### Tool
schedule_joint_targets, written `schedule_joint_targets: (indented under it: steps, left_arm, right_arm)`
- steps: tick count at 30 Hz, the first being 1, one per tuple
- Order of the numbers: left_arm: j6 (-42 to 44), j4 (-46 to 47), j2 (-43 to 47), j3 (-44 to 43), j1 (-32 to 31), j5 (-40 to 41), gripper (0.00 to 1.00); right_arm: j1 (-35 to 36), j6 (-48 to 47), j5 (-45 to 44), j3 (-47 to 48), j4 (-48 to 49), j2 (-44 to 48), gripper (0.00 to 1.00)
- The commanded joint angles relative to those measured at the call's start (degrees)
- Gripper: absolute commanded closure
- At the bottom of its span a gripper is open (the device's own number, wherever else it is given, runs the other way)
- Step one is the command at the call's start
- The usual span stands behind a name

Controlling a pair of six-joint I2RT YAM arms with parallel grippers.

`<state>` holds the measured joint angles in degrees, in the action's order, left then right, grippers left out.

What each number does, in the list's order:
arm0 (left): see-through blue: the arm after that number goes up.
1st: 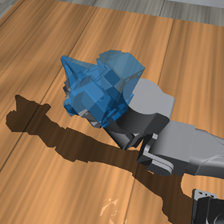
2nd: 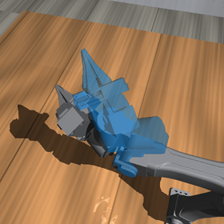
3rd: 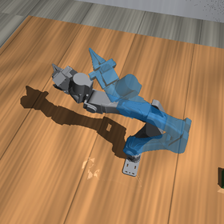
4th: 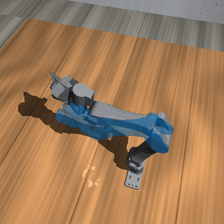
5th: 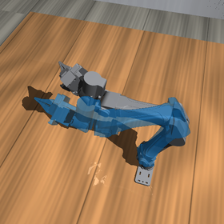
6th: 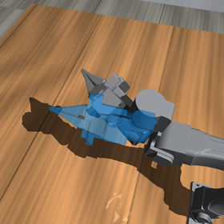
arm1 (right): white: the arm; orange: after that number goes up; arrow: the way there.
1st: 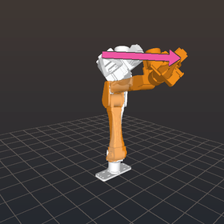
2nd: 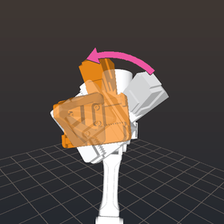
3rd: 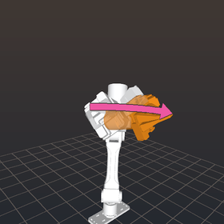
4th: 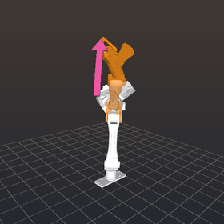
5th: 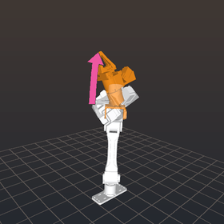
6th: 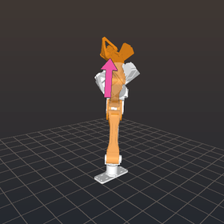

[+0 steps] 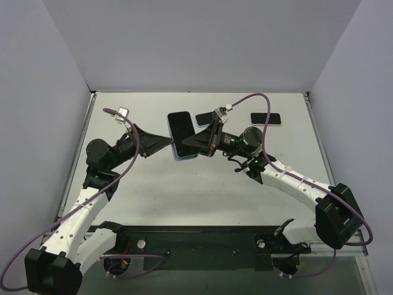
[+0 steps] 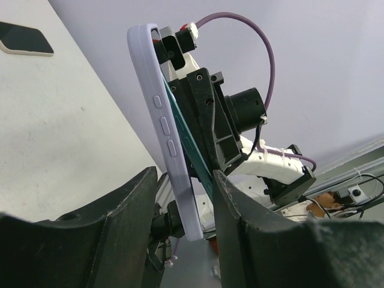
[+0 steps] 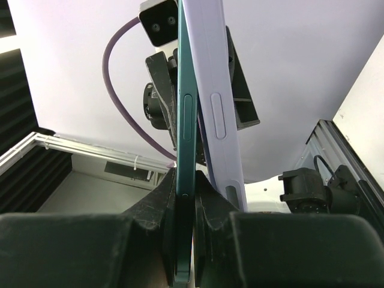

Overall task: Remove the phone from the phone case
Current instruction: Remove the phone case from the phone.

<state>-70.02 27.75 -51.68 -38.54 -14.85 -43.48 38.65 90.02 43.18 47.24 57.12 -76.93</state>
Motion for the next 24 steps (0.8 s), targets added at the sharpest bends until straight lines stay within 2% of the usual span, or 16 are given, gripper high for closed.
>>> schedule_joint_targets:
  steps: [1,6,8,11,15,17,24]
  left_arm:
    - [3.1,-1.7,0.1,0.8,0.1,-0.2,0.48]
    - [5.2,-4.1,0.5,0.0,0.2,0.3,0.5]
    - [5.2,-4.0,0.4,0.1,0.1,0.3,0.58]
    - [5.6,-4.1,0.1,-0.1,0.2,-0.1,0.64]
    - [4.9,-1.9,0.2,0.6,0.1,-0.4,0.61]
    - [5.1,-1.7,0.6,0.8,0.0,-0.3,0.51]
    - [4.2,-1.8,-1.0,-1.0,-1.0,1.2,0.52]
  right_arm:
    - [-0.1,2.9,0.7,1.7,16.2,1.9,1.0]
    - [-0.1,2.0,0.5,1.3,14.9,2.7,1.0]
    - [0.0,2.1,0.7,1.2,14.9,2.7,1.0]
    - [0.0,2.4,0.6,1.0,15.4,2.9,1.0]
    - [-0.1,1.8,0.7,0.7,14.7,3.5,1.0]
    - [0.0,1.3,0.7,0.7,13.9,4.0,1.0]
    - [1.2,-2.7,1.0,1.4,7.9,4.3,1.0]
